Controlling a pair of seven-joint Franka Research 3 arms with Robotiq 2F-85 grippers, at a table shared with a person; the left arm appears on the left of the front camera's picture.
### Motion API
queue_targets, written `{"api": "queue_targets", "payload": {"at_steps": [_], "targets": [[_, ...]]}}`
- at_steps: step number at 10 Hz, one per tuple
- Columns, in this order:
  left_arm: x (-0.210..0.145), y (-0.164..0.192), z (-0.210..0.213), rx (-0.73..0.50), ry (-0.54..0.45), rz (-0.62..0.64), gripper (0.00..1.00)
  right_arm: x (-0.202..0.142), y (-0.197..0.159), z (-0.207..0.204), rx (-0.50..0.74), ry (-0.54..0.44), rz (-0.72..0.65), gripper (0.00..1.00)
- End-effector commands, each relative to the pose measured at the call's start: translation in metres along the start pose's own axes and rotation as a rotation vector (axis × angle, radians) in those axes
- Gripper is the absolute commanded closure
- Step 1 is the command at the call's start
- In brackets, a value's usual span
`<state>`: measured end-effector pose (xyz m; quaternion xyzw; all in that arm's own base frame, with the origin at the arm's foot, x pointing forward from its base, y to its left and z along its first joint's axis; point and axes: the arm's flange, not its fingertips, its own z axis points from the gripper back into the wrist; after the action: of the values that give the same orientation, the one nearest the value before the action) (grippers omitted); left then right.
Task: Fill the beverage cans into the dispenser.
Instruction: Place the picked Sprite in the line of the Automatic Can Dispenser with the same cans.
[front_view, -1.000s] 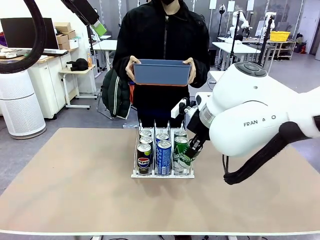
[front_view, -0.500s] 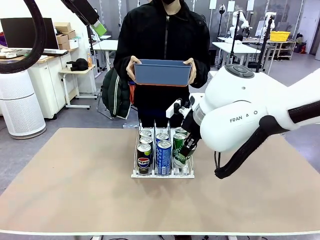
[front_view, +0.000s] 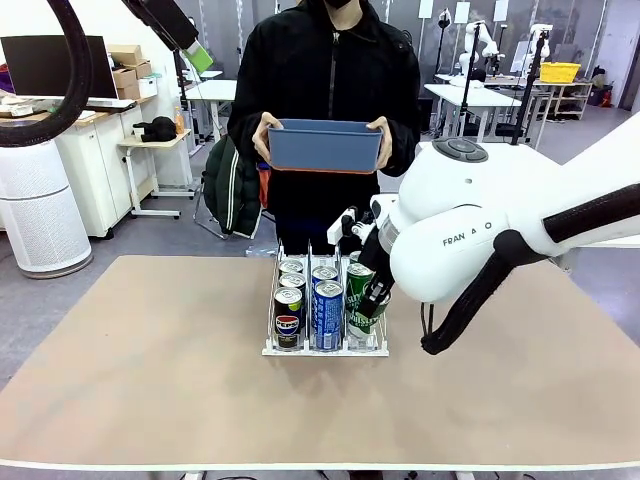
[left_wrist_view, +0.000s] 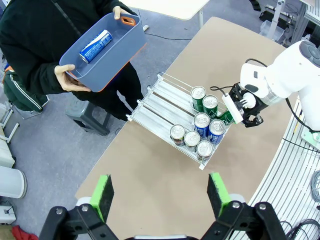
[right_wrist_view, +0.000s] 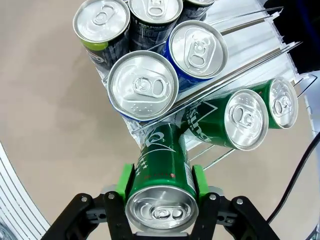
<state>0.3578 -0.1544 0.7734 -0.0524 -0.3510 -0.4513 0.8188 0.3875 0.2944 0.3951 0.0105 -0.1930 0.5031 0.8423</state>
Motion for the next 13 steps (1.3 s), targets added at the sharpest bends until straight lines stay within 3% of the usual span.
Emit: {"api": "queue_targets", "payload": {"at_steps": [1, 2, 6, 13], "targets": [[-0.001, 0.000, -0.001, -0.012, -0.004, 0.000, 0.00, 0.010, -0.013, 0.000, 0.016, 0.030, 0.024, 0.42], [-0.001, 0.000, -0.001, -0.012, -0.004, 0.000, 0.00, 0.010, -0.013, -0.004, 0.038, 0.047, 0.022, 0.42], [-0.001, 0.000, -0.001, -0.012, -0.004, 0.000, 0.00, 0.010, -0.017, -0.013, 0.070, 0.071, 0.021, 0.03], [-0.001, 0.000, -0.001, -0.012, -0.004, 0.000, 0.00, 0.012, -0.020, 0.049, 0.070, 0.011, -0.066, 0.00]]}}
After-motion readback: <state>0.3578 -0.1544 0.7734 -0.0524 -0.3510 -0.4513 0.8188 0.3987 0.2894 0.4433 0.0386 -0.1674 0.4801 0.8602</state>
